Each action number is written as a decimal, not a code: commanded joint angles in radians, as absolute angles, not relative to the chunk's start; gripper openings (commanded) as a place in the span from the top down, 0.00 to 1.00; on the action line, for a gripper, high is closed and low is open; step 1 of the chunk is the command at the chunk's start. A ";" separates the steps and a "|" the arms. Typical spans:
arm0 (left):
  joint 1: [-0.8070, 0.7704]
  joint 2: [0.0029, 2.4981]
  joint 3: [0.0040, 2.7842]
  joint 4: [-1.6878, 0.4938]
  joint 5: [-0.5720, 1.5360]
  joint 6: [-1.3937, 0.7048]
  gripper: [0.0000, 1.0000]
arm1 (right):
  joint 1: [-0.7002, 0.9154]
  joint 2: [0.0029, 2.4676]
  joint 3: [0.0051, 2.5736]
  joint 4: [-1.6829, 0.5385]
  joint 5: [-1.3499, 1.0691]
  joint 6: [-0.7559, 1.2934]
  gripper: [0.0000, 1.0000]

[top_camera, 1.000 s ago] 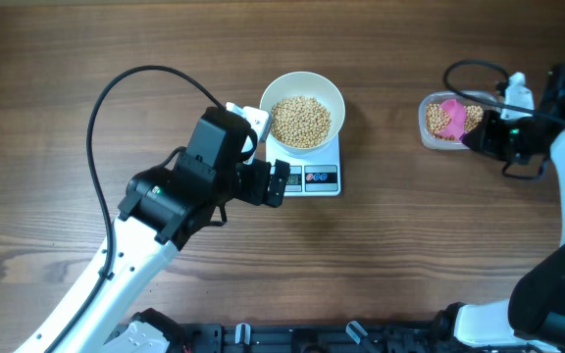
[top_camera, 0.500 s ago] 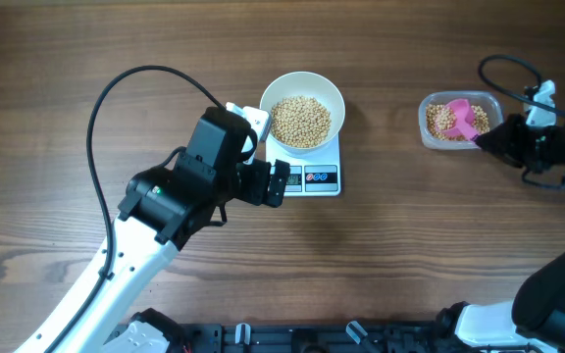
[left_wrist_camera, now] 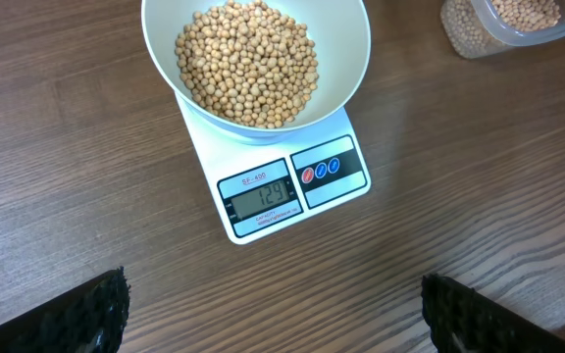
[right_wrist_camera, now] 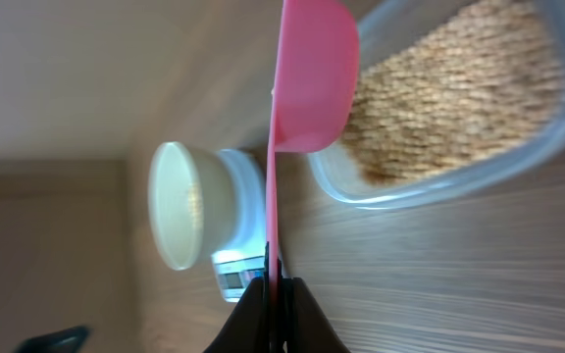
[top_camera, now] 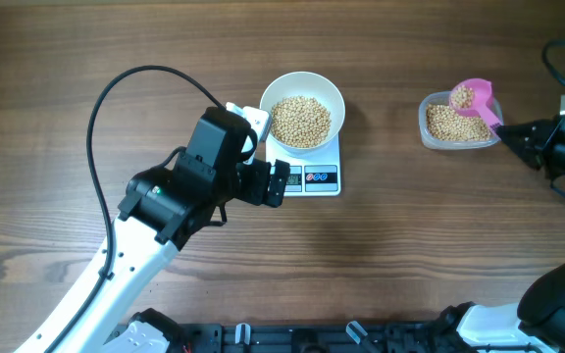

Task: Scoop item into bowl and weigh 150g on scale
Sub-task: 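Lift the filled scoop and carry it over the white bowl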

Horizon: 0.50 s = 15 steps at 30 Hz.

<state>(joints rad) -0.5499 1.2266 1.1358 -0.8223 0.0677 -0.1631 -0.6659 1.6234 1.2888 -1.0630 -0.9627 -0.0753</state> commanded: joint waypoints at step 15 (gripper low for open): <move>-0.553 1.219 1.131 -0.820 0.055 -0.173 0.00 | -0.354 1.633 1.283 -1.060 -1.317 -0.105 0.95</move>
